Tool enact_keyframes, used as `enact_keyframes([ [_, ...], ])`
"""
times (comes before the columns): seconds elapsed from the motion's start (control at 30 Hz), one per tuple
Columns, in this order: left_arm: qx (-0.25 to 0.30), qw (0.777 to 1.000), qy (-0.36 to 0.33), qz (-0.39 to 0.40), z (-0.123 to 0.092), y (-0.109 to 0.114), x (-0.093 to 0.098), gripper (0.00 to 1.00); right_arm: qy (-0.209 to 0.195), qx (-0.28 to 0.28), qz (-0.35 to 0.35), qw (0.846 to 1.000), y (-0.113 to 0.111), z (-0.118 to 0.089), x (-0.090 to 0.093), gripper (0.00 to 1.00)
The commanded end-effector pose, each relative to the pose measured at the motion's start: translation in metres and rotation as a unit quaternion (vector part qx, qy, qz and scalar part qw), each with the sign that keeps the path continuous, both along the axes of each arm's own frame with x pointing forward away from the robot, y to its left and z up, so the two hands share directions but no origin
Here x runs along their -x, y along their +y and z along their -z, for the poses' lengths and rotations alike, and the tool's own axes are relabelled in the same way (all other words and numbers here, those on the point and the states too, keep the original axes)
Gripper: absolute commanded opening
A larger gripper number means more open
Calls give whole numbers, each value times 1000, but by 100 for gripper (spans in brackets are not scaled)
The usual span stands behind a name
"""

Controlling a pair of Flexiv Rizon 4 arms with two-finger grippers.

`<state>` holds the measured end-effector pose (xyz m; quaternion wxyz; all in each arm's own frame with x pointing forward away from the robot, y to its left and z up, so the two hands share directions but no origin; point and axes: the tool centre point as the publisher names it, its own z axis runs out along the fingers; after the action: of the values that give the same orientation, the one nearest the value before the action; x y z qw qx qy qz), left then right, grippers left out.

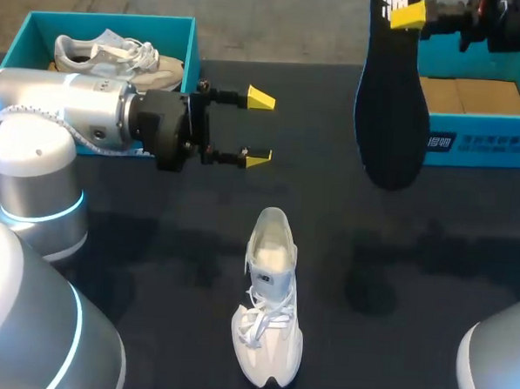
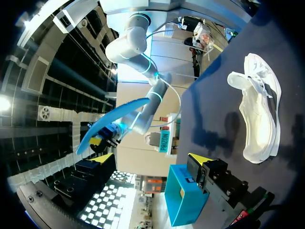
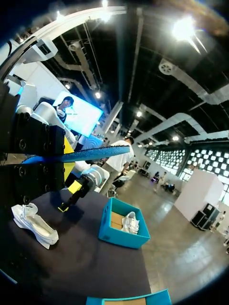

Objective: Take the shoe out of the shoebox, open the shoe tongue, remove and reinsert the insole, then place the shoe into the shoebox

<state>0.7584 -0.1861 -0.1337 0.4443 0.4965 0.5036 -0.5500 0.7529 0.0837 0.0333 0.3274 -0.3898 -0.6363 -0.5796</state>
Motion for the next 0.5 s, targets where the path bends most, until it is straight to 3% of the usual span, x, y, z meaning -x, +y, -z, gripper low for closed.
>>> enact_keyframes([
  [0.03,1,1000,-1,-1,1,-2,0,100,3,14,-25,1000,2,-3,-6,0],
  [0.37,1,1000,-1,-1,1,-2,0,100,3,14,-25,1000,2,-3,-6,0],
  [0.5,1,1000,-1,-1,1,-2,0,100,32,8,-25,999,15,11,-21,0],
])
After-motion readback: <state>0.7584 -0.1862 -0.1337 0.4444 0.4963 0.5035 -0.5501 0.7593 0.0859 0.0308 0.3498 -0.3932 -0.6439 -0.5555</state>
